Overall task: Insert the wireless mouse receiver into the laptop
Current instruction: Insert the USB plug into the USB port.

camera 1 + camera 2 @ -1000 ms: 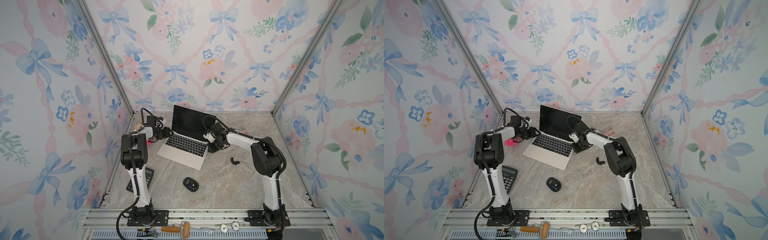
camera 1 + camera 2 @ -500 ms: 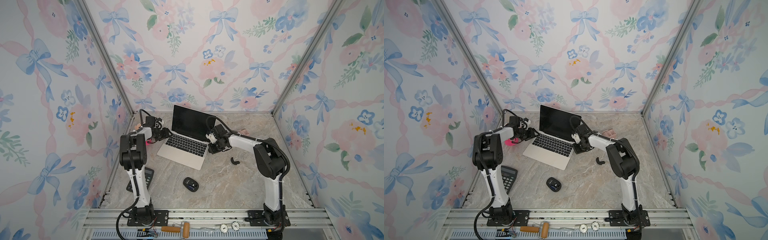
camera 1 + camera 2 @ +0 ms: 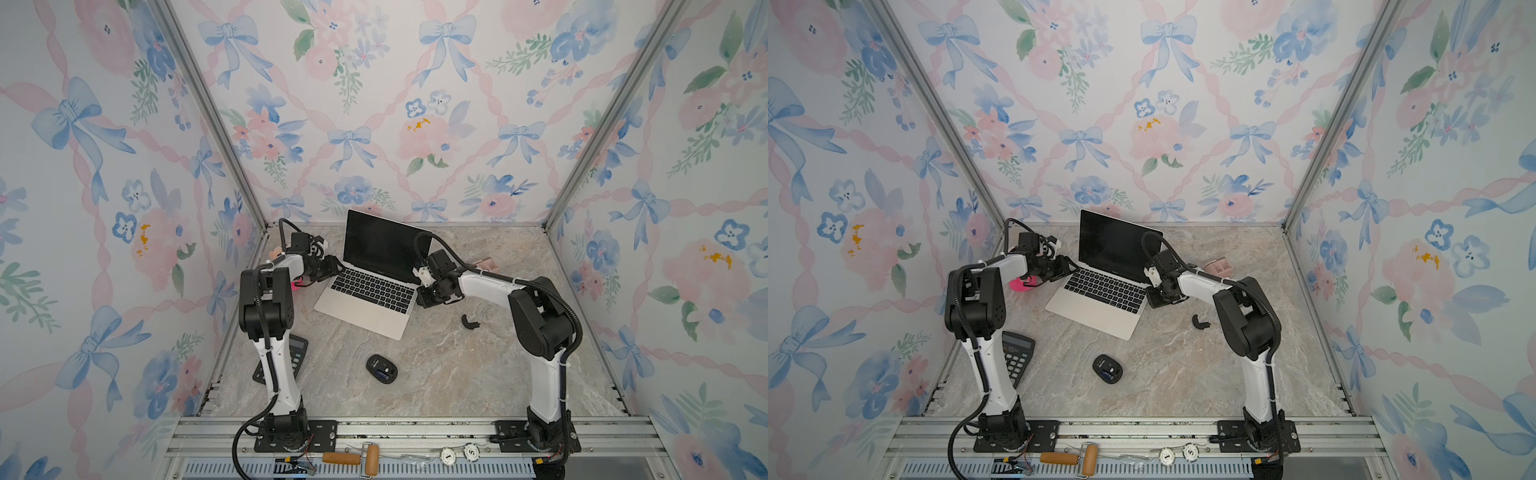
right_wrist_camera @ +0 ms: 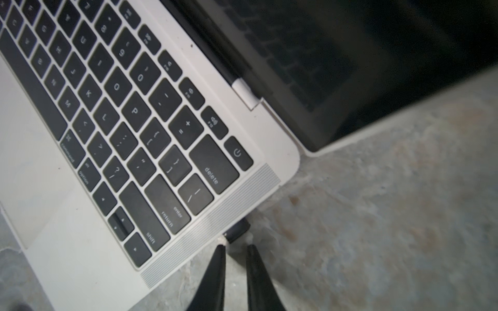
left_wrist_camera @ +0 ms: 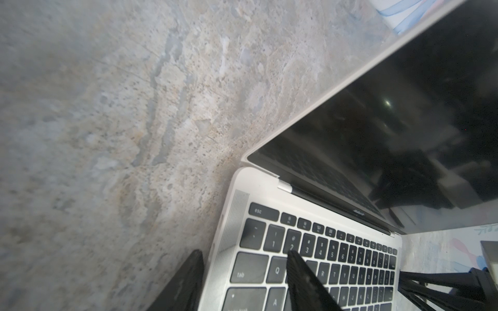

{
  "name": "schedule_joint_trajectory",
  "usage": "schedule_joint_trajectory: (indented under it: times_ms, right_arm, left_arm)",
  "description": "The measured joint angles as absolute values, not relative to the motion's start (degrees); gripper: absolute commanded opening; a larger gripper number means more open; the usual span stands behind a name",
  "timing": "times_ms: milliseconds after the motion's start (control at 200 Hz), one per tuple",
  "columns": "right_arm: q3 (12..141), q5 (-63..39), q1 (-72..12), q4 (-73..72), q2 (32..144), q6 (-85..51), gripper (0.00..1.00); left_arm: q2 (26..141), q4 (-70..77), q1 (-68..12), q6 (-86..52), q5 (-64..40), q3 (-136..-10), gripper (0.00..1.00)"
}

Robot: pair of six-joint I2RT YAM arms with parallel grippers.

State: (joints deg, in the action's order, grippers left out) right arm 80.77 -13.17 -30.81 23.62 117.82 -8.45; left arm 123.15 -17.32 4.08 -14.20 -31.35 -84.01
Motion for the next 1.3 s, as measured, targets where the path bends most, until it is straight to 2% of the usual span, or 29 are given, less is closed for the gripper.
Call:
schedule_joint_trajectory:
  times_ms: [215,495,1070,1300]
  right_arm:
    - [80.8,-13.1,-30.8,25.1,114.7,-9.2,0.24]
    - [80.2,-12.7,-29.6,25.6,112.0,-10.8,0.16]
    - [84.0,-13.5,-29.8,25.3,120.1,-11.1,0.14]
    - [84.4,-12.6,-29.9,25.9,120.2,-11.1,0.14]
  left_arm:
    - [123.2,-17.3,4.1,-14.2,-31.4,-84.0,0.54]
    - [123.2,-17.3,4.1,-14.2,-31.4,-83.9,0.53]
    - [121.1,-16.3,4.2,-14.2,-30.3,-80.9,0.52]
    - [118.8,-17.9,4.6,-14.2,-29.1,-78.8,0.58]
